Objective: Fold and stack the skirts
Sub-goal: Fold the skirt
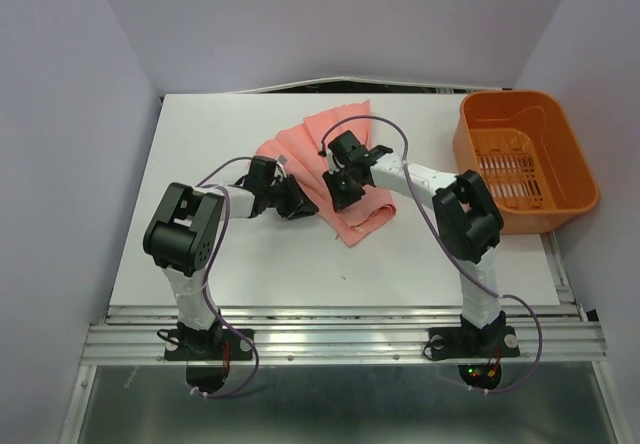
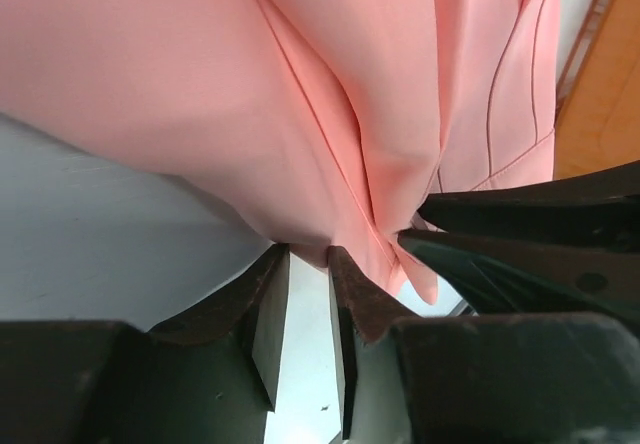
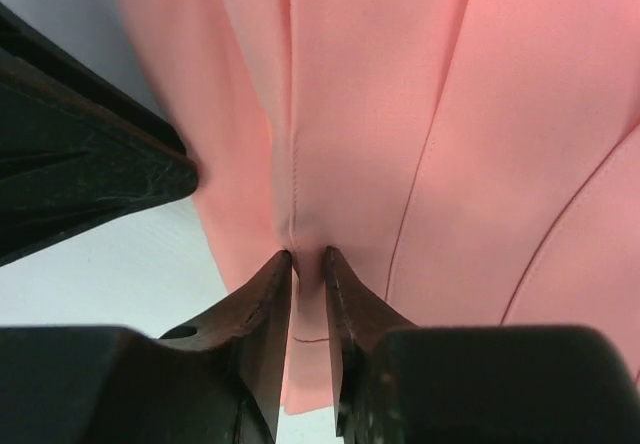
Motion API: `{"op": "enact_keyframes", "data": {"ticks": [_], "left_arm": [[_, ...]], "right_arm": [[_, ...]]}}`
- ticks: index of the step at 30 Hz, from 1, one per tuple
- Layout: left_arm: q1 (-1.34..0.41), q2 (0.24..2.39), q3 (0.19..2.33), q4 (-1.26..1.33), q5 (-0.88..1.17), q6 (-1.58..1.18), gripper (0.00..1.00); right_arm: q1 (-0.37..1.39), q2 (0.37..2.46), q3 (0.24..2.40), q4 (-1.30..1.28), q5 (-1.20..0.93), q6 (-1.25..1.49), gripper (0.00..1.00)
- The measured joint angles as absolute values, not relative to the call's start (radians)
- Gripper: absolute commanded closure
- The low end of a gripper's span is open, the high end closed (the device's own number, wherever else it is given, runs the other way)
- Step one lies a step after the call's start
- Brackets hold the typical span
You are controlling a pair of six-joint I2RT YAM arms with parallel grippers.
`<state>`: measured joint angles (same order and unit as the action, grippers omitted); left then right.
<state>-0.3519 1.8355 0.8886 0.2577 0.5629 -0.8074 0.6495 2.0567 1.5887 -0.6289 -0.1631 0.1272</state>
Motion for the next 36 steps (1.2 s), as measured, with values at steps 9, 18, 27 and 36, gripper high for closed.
{"op": "enact_keyframes", "data": {"ticks": [9, 18, 27, 36], "left_arm": [[-0.352, 1.839, 0.889, 0.234, 0.533, -0.797, 0.86], [-0.352, 1.843, 0.889, 0.228, 0.530, -0.790, 0.89], [-0.352, 1.845, 0.889, 0.228, 0.529, -0.783, 0.89], [-0.352, 1.851, 0.895, 0.228, 0.534, -0.783, 0.91]], "right_arm": [[0.649, 2.088, 1.604, -0.645, -0.183, 0.123, 0.99], [0.649, 2.047, 1.606, -0.661, -0.220, 0.130, 0.46], [0.651, 2.046, 1.613, -0.727, -0.236, 0.120, 0.51], [0.664, 2.077, 1.620, -0.734, -0.229, 0.079, 0.99]]}}
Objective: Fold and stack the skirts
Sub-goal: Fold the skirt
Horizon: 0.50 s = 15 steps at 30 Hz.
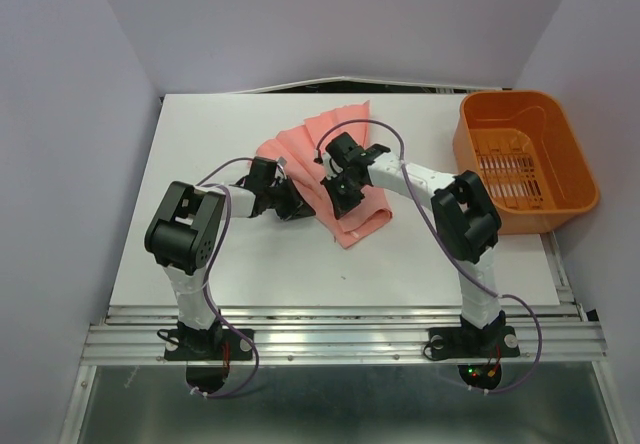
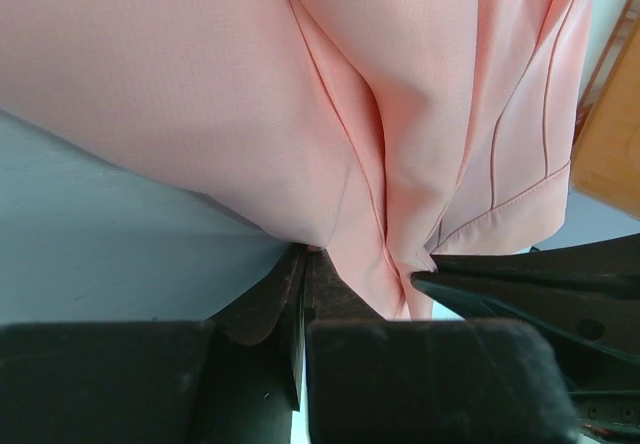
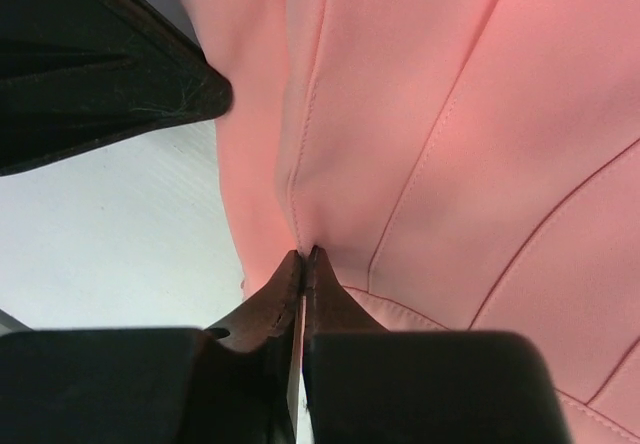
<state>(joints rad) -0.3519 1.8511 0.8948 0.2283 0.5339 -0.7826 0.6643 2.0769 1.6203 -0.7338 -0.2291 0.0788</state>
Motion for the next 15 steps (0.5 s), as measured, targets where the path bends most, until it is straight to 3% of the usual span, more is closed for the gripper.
{"op": "enact_keyframes", "data": {"ticks": [15], "left_arm": [[-0.352, 1.854, 0.900, 0.226, 0.534, -0.769, 0.94]], "right_arm": [[0.664, 2.009, 1.630, -0.749, -0.314, 0.084, 0.99]]}}
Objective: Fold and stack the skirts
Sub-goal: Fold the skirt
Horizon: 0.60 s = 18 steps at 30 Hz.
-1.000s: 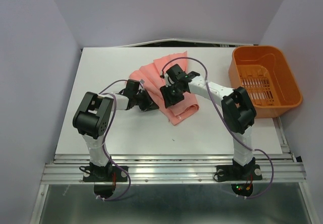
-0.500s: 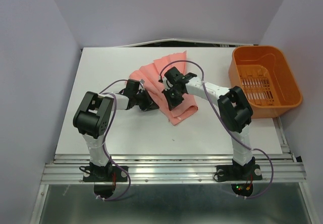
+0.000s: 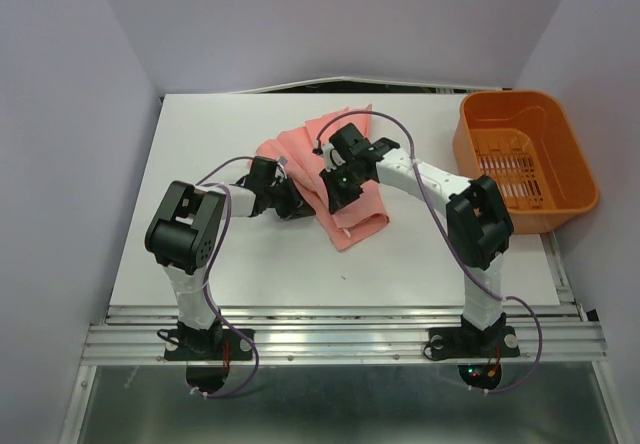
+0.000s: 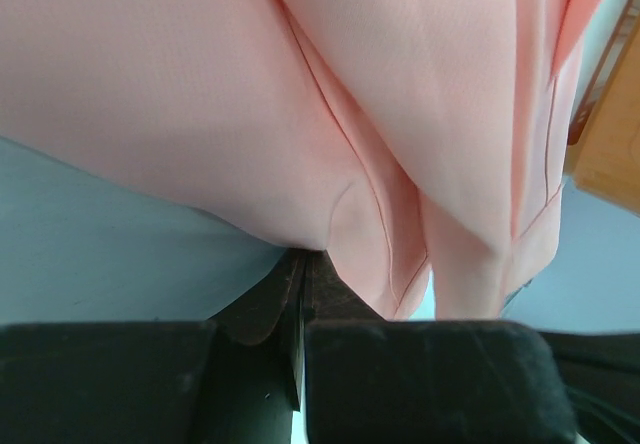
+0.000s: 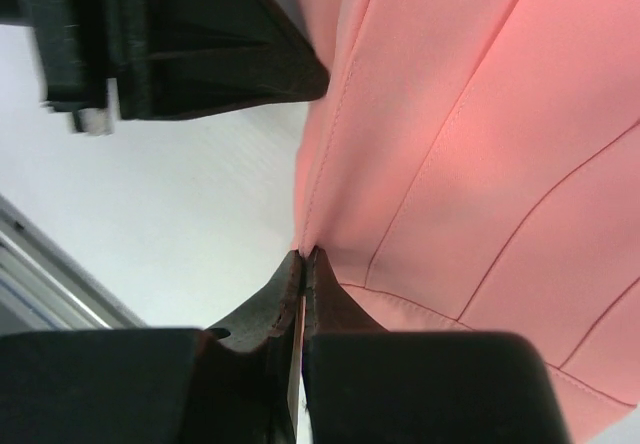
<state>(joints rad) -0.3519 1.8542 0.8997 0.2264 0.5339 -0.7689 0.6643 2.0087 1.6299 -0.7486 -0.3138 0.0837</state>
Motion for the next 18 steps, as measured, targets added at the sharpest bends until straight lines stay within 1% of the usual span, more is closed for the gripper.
{"op": "enact_keyframes", "data": {"ticks": [5, 7, 18], "left_arm": [[-0.352, 1.856, 0.906, 0.219, 0.533, -0.764, 0.95], [-0.352, 1.856, 0.906, 0.219, 0.533, -0.763, 0.98], [-0.352, 1.856, 0.906, 0.219, 0.534, -0.760, 1.00]], "right_arm": [[0.664, 1.971, 1.625, -0.749, -0.380, 0.110, 0.99], [0.664, 1.970, 1.613, -0.748, -0.403, 0.120, 0.99], [0.664, 1.988, 1.540, -0.727, -0.496, 0.231, 0.99]]}}
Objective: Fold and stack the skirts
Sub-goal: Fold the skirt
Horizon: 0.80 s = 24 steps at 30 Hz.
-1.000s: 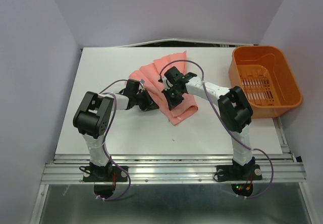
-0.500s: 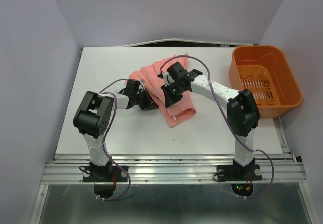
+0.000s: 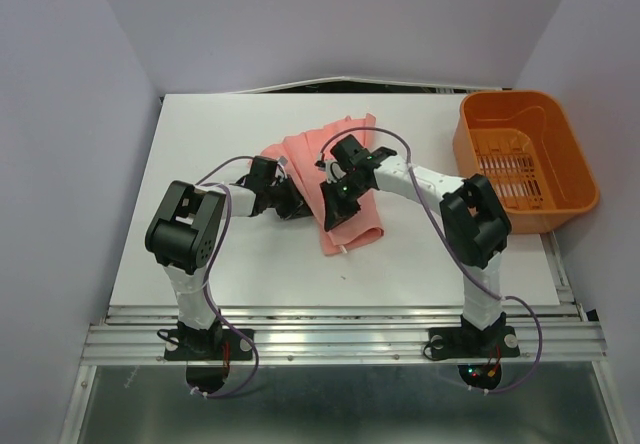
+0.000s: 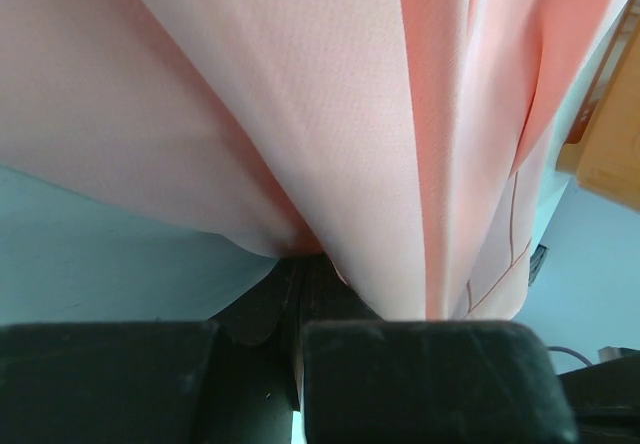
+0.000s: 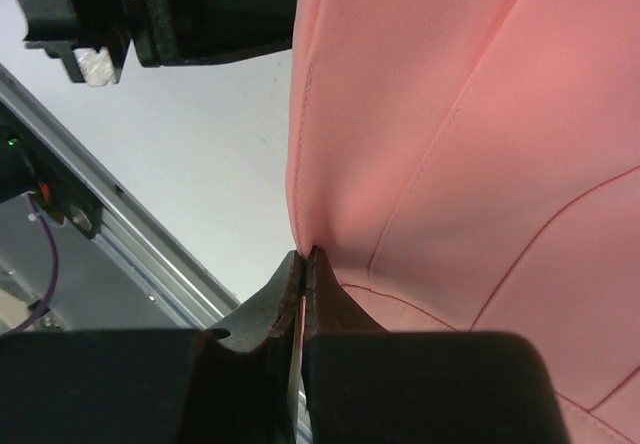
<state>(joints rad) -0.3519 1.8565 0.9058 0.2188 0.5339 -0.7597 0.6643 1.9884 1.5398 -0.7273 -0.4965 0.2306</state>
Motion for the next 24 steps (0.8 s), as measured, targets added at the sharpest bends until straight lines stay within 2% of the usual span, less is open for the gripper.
{"op": "enact_keyframes", "data": {"ticks": [3, 4, 7, 10, 11, 14, 24], "left_arm": [[-0.352, 1.856, 0.906, 0.219, 0.534, -0.760, 1.00], [-0.352, 1.856, 0.906, 0.219, 0.533, -0.760, 0.94], [-0.352, 1.856, 0.906, 0.219, 0.534, -0.759, 0.93], [-0.347, 1.852, 0.900, 0.223, 0.544, -0.752, 0.81], [-0.344, 1.844, 0.888, 0.229, 0.554, -0.744, 0.70], [-0.331, 1.788, 0.836, 0.227, 0.600, -0.723, 0.56], [-0.329, 1.641, 0.750, 0.254, 0.741, -0.689, 0.53]], "right_arm": [[0.662, 2.019, 1.540, -0.716, -0.540, 0.273, 0.99], [0.660, 2.032, 1.541, -0.710, -0.557, 0.287, 0.99], [0.645, 2.053, 1.547, -0.699, -0.587, 0.314, 0.99], [0.627, 2.074, 1.555, -0.689, -0.611, 0.334, 0.99], [0.618, 2.077, 1.555, -0.684, -0.617, 0.341, 0.99], [0.590, 2.083, 1.555, -0.665, -0.629, 0.361, 0.99], [0.544, 2.084, 1.554, -0.581, -0.673, 0.421, 0.99]]}}
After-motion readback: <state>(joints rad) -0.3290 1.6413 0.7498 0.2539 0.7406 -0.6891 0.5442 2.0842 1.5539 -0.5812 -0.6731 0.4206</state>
